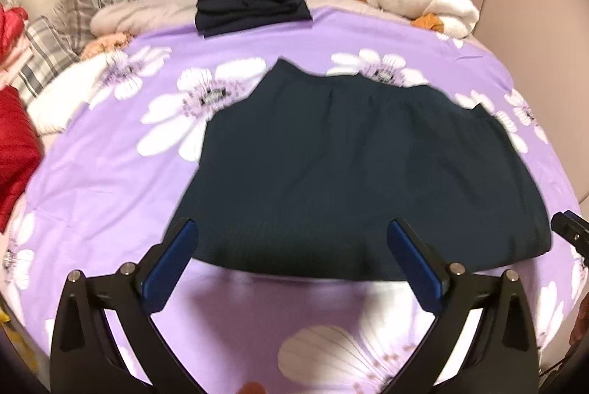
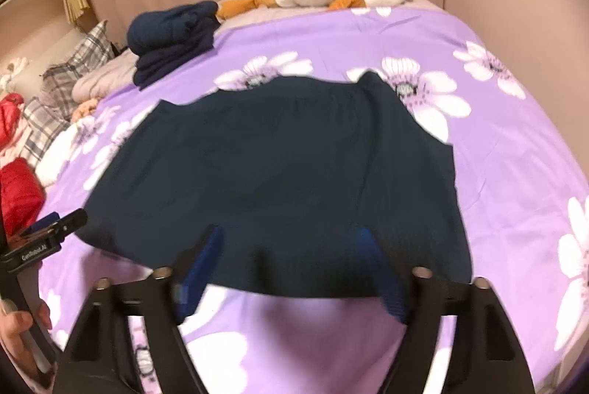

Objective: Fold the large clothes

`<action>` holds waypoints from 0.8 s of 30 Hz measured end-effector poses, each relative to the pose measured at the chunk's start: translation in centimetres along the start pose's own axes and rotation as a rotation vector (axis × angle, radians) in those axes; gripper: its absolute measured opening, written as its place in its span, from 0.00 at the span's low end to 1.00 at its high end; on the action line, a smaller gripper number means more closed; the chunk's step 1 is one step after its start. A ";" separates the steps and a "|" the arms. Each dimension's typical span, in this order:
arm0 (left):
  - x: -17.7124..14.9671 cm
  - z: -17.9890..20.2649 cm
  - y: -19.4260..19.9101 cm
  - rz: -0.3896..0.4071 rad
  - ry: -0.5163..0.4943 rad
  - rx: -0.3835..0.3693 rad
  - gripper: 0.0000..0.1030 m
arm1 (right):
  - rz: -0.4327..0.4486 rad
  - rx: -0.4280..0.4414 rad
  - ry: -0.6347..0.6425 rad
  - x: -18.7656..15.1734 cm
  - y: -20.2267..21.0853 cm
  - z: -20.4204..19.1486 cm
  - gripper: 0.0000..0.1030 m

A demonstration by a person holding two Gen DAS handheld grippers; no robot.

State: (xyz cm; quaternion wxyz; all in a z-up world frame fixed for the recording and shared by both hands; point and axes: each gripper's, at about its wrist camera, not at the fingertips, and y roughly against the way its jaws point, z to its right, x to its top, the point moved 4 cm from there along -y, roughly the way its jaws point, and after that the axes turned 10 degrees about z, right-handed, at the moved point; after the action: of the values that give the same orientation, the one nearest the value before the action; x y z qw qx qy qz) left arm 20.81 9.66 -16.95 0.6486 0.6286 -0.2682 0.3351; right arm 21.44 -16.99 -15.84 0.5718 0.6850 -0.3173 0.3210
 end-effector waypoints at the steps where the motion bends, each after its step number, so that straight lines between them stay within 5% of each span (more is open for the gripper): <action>1: 0.5 0.3 1.3 0.009 -0.001 -0.007 1.00 | 0.005 0.002 0.016 0.4 0.8 -0.5 0.89; 3: 1.2 0.7 3.3 0.013 0.004 -0.002 1.00 | 0.011 -0.007 0.045 0.9 2.4 -1.4 0.99; 10: 3.4 2.3 9.6 0.038 -0.085 0.100 1.00 | 0.053 -0.008 0.112 3.3 7.4 -4.0 0.99; 15: 4.2 2.8 12.6 0.054 -0.041 0.000 1.00 | 0.087 0.031 0.066 4.8 9.8 -4.5 0.99; 24: 4.1 3.8 13.7 0.044 -0.059 -0.029 1.00 | 0.049 -0.010 0.057 3.2 8.6 -5.1 0.99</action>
State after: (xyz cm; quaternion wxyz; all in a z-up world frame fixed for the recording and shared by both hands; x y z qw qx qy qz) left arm 13.07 6.06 -4.82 0.6418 0.6227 -0.3057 0.3268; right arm 16.06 -13.42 -7.61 0.5760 0.6649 -0.3189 0.3528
